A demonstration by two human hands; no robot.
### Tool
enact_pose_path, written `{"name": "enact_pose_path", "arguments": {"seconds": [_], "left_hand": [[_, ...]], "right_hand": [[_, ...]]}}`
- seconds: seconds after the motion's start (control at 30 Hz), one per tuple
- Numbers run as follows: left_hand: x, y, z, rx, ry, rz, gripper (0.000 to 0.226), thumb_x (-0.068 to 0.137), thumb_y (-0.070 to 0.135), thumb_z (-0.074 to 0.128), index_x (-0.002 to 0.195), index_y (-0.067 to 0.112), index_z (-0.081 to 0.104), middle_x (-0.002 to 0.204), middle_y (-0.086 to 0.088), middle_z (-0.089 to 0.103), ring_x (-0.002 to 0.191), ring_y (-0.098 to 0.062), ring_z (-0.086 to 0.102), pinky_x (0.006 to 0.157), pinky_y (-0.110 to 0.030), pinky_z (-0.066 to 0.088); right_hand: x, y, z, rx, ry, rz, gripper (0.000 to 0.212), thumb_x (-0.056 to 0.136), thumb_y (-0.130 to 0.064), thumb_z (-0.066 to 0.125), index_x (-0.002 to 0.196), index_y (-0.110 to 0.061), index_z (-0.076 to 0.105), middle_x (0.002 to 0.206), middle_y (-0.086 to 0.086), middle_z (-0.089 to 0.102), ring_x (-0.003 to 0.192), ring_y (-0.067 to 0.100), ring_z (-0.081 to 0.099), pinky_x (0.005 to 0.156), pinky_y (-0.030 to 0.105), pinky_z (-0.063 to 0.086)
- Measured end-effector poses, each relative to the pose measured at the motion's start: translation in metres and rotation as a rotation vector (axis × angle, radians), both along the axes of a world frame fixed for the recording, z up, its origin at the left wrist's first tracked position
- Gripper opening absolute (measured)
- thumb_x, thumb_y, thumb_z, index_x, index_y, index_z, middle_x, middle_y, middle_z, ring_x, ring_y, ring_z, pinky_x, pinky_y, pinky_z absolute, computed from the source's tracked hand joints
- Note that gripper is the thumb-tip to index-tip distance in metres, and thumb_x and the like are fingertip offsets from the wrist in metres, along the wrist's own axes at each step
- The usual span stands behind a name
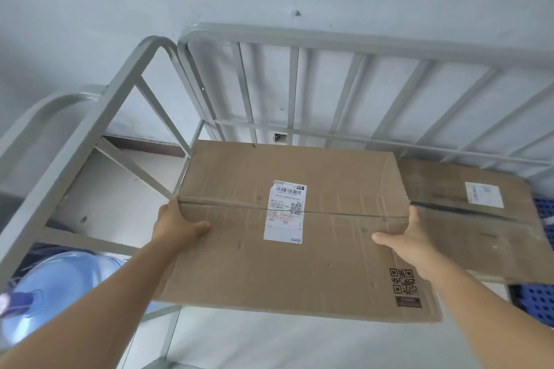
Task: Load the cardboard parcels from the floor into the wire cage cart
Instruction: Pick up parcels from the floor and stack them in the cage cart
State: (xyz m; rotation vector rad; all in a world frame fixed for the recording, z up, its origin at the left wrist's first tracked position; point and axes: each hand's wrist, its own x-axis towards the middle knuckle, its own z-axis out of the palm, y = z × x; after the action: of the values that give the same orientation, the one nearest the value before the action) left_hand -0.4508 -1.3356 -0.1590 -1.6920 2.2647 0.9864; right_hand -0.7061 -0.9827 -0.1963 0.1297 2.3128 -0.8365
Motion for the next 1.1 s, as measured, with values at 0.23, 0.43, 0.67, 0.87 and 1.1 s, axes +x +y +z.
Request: {"name": "enact_pose_path", "arguments": {"seconds": [0.23,0.43,0.67,0.87,1.1], "left_hand": [[-0.027,-0.029,-0.076,0.054,0.015,-0.005,0.097,0.067,0.023,0.086,0.147,0.01,0.031,0.138,-0.014,0.044,0.125,-0.032,0.047,0.099,-0.043,0.042],[-0.054,-0.056,-0.135,0.049,-0.011,-0.022,0.104,0.066,0.022,0.087,0.149,0.01,0.026,0.143,-0.015,0.04,0.126,-0.034,0.045,0.1,-0.047,0.042],[-0.076,-0.076,-0.191,0.024,-0.027,-0.027,0.102,0.069,0.022,0.086,0.15,0.011,0.024,0.142,-0.015,0.039,0.127,-0.035,0.043,0.1,-0.049,0.042],[-0.085,-0.087,-0.223,0.025,-0.014,-0.037,0.103,0.071,0.023,0.085,0.151,0.014,0.021,0.144,-0.014,0.036,0.129,-0.035,0.041,0.104,-0.049,0.04],[-0.091,-0.089,-0.247,0.005,-0.034,-0.081,0.102,0.074,0.021,0.082,0.152,0.016,0.017,0.15,-0.009,0.033,0.133,-0.031,0.039,0.103,-0.046,0.039]], "right_hand": [[-0.019,-0.023,-0.068,0.055,-0.07,-0.01,0.127,0.069,-0.025,0.087,0.155,-0.032,-0.006,0.162,0.002,0.017,0.145,0.029,0.026,0.115,0.05,0.027],[-0.037,-0.043,-0.123,0.069,-0.075,0.003,0.126,0.07,-0.021,0.087,0.156,-0.028,-0.005,0.163,0.002,0.012,0.147,0.026,0.021,0.116,0.048,0.025],[-0.06,-0.068,-0.174,0.116,-0.016,0.017,0.128,0.067,-0.025,0.088,0.156,-0.028,-0.004,0.163,0.002,0.012,0.148,0.028,0.019,0.117,0.049,0.023],[-0.07,-0.087,-0.205,0.207,0.089,0.111,0.126,0.066,-0.031,0.088,0.157,-0.02,0.002,0.163,0.002,0.009,0.147,0.028,0.018,0.118,0.046,0.023],[-0.059,-0.092,-0.223,0.293,0.097,0.171,0.115,0.076,-0.033,0.081,0.156,-0.012,0.002,0.163,0.005,0.006,0.146,0.031,0.019,0.116,0.041,0.025]]}}
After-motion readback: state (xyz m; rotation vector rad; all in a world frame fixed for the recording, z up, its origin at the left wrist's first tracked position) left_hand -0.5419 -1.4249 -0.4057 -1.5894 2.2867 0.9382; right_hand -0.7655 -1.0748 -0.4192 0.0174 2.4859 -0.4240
